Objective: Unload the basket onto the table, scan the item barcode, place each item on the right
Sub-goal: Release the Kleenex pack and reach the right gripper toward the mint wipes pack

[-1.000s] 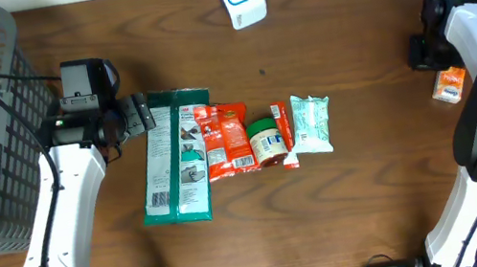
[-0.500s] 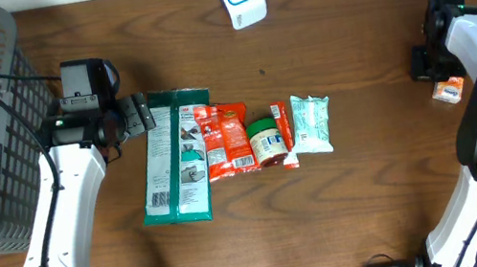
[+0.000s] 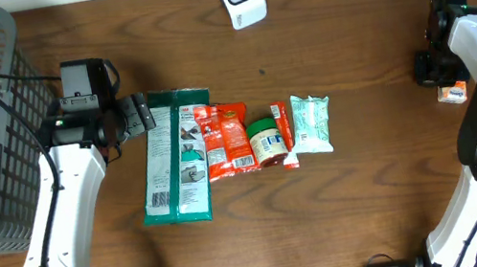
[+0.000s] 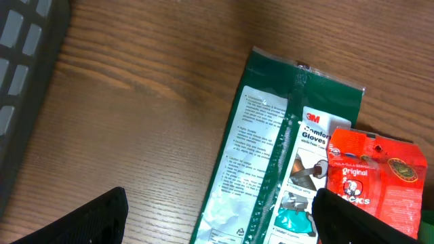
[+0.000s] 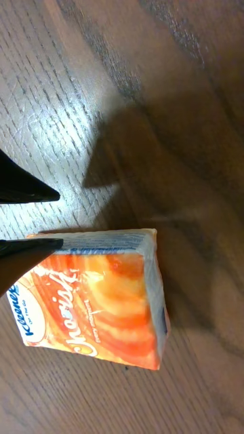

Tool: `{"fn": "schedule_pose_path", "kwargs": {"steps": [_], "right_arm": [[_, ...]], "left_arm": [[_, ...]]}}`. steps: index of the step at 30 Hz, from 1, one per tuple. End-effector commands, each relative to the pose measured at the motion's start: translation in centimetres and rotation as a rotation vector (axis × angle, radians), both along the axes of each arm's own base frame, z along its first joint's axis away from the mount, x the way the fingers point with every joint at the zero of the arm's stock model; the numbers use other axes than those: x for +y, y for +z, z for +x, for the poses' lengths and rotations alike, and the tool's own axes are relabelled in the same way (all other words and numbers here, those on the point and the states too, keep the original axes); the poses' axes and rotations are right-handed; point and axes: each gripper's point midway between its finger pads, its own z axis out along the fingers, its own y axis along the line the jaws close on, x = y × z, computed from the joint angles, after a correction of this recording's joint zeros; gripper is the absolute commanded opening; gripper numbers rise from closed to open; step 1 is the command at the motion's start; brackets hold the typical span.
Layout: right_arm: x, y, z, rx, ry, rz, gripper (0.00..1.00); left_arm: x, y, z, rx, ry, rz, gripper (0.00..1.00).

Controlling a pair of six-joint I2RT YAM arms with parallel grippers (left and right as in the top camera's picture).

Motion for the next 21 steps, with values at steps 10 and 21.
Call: {"fn": "schedule_pose_path", "kwargs": {"steps": [10, 21], "right_arm": [[12.5, 3.7, 2.4, -0.156, 0.171, 0.650, 0.33], [20.8, 11.4, -2.1, -0.123, 0.374, 0.802, 0.49]], "left_arm": [[0.1, 0.6, 0.3, -0.015, -0.001, 0.007, 0.88], [0.1, 0.6, 0.3, -0.015, -0.001, 0.007, 0.87]]}}
